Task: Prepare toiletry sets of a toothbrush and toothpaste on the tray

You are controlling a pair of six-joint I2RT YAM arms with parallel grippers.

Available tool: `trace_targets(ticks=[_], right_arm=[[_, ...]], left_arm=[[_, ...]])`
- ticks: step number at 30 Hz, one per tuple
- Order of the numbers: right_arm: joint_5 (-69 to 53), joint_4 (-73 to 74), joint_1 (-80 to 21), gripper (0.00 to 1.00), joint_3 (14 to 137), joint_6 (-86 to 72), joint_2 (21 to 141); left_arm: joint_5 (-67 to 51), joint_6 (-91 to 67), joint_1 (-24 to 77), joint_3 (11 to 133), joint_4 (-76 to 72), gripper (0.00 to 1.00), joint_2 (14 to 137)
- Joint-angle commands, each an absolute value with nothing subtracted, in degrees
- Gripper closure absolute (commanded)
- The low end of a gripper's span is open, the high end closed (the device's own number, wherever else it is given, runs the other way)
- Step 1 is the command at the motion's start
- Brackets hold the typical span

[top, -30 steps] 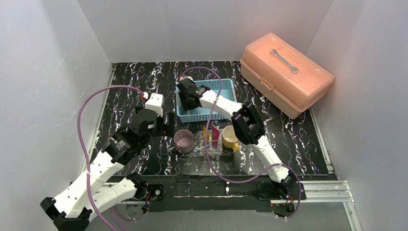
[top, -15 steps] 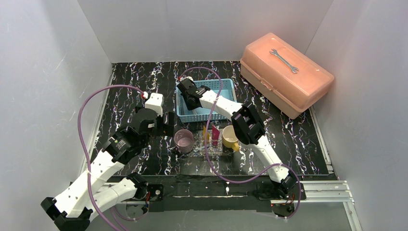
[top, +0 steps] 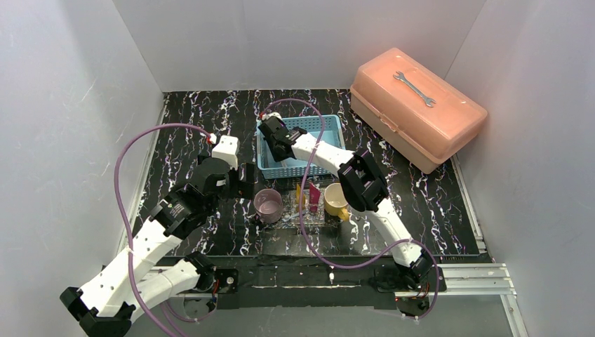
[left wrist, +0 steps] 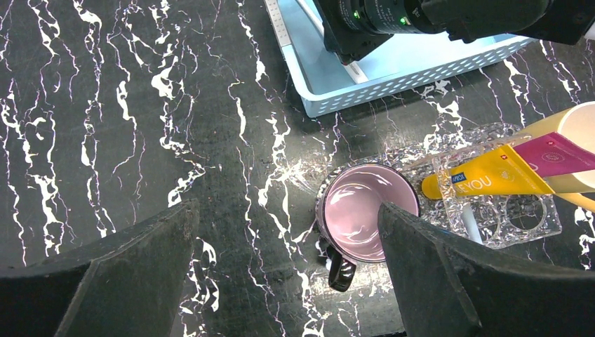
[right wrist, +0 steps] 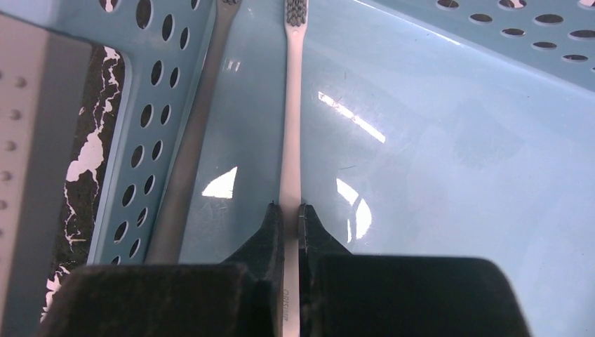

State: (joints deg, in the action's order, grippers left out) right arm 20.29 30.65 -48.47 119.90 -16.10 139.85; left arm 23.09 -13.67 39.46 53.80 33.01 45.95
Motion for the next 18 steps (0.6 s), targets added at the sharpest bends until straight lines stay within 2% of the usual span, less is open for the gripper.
trace_targets(ticks=[1,18], right_arm=[[21.2,31.6,-48.7,0.99,117.3,-14.8,137.4],[22.6,23.7,-48.7,0.99,110.5,-14.9,126.7]], left_arm=[[23.5,-13.2,39.0,53.4,32.7,0.02,45.7],[23.9,-13.1,39.0,53.3,32.8,0.02,46.4]])
